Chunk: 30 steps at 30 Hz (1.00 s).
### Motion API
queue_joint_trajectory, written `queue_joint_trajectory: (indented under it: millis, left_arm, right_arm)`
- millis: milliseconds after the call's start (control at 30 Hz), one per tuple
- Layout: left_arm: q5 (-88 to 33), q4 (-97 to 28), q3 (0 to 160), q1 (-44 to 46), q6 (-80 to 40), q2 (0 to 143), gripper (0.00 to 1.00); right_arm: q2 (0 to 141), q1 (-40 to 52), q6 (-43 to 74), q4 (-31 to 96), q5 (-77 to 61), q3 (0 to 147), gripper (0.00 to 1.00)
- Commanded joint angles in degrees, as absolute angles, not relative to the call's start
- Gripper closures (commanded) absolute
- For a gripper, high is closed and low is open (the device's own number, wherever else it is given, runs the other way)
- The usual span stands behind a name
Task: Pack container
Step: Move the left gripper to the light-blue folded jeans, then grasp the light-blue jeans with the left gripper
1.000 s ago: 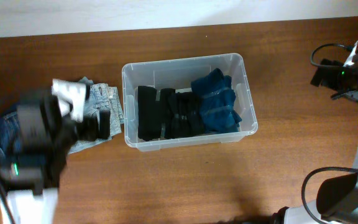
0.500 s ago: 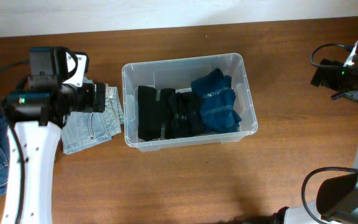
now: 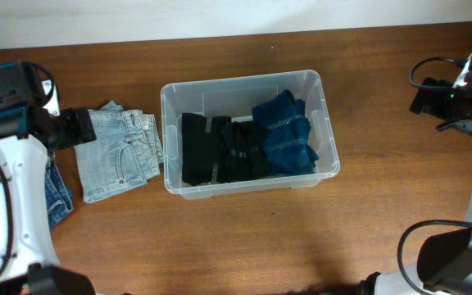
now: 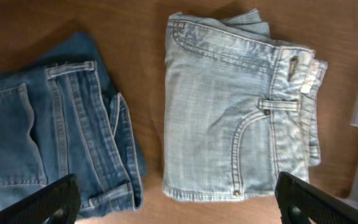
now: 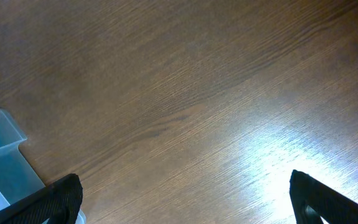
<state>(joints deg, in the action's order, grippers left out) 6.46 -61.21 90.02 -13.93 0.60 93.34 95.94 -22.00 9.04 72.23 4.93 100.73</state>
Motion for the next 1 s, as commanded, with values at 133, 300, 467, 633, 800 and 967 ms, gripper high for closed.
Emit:
queue_joint_trajectory:
  millis: [133,300,467,633,800,967]
  left_arm:
    - [2.3,-57.4,91.1,-17.0,4.9,102.6,0.01]
    - [2.2,-54.8,91.1,-17.1,4.9,107.1,0.01]
    - [2.1,-52.1,91.1,-17.1,4.9,111.0,0.01]
    - [2.0,-50.2,91.1,-17.1,4.8,114.7,0.01]
    - [1.7,-48.9,91.1,-17.1,4.8,118.6,0.01]
    - [0.8,-47.2,91.1,-17.1,4.8,122.9,0.01]
  right_arm:
    - [95.9,-22.2,9.5,72.2,5.2,101.3,0.01]
    - [95.9,-22.2,9.5,72.2,5.2,101.3,0.02]
    - [95.9,-22.2,9.5,72.2,5.2,101.3,0.01]
    - [95.9,-22.2,9.5,72.2,5.2,101.3,0.01]
    - [95.9,-22.2,9.5,72.2,5.2,101.3,0.01]
    - [95.9,-22.2,9.5,72.2,5.2,101.3,0.01]
